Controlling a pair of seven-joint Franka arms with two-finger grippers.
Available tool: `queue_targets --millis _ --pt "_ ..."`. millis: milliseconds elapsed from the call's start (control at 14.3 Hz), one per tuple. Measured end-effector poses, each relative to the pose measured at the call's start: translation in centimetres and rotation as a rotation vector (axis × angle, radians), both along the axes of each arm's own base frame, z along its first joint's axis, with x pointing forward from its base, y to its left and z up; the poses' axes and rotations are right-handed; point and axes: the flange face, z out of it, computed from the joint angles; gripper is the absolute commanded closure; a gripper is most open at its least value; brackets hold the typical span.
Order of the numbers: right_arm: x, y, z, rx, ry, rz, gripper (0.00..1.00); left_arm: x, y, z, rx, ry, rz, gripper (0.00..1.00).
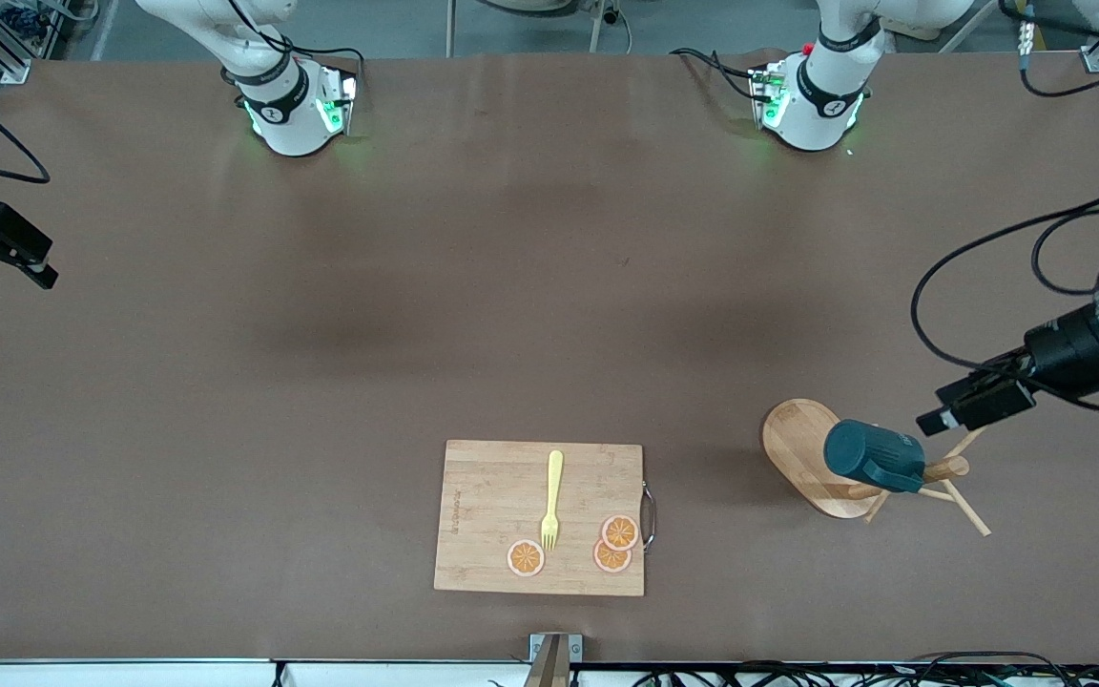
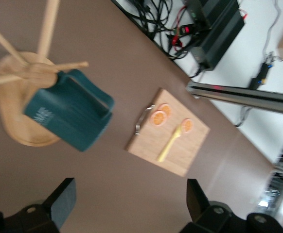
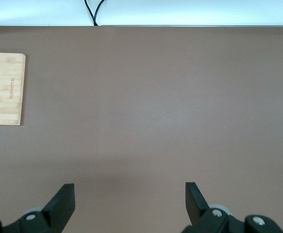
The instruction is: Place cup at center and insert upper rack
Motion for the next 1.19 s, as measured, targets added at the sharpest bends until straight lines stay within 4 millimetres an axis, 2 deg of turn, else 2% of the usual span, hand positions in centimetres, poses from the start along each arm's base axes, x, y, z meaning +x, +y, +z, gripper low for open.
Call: queue_targets --millis 140,350,630,770,910,1190 --pt "0.0 0.0 0.1 0.000 0.000 0.000 0.00 -2.1 0.6 2.5 0.142 0.019 -0.069 0.00" --pt "0.0 0.0 0.1 0.000 0.000 0.000 0.00 -5.1 3.0 6.0 0.289 0.030 -0.145 0.01" --pt "0.0 0.0 0.1 0.000 0.000 0.001 0.00 -8.3 6.4 10.3 0.386 -0.047 -0.274 0.02" --pt "0.0 0.0 0.1 0.000 0.000 0.001 0.00 -9.3 8.0 11.4 0.417 -0.080 -0.323 0.02" --pt "0.0 0.0 0.1 0.000 0.000 0.001 0.00 -9.7 8.6 11.6 0.454 -0.092 -0.377 0.02" --pt "-0.1 0.0 0.1 0.000 0.003 0.001 0.00 -9.6 6.1 11.3 0.532 -0.073 -0.458 0.01"
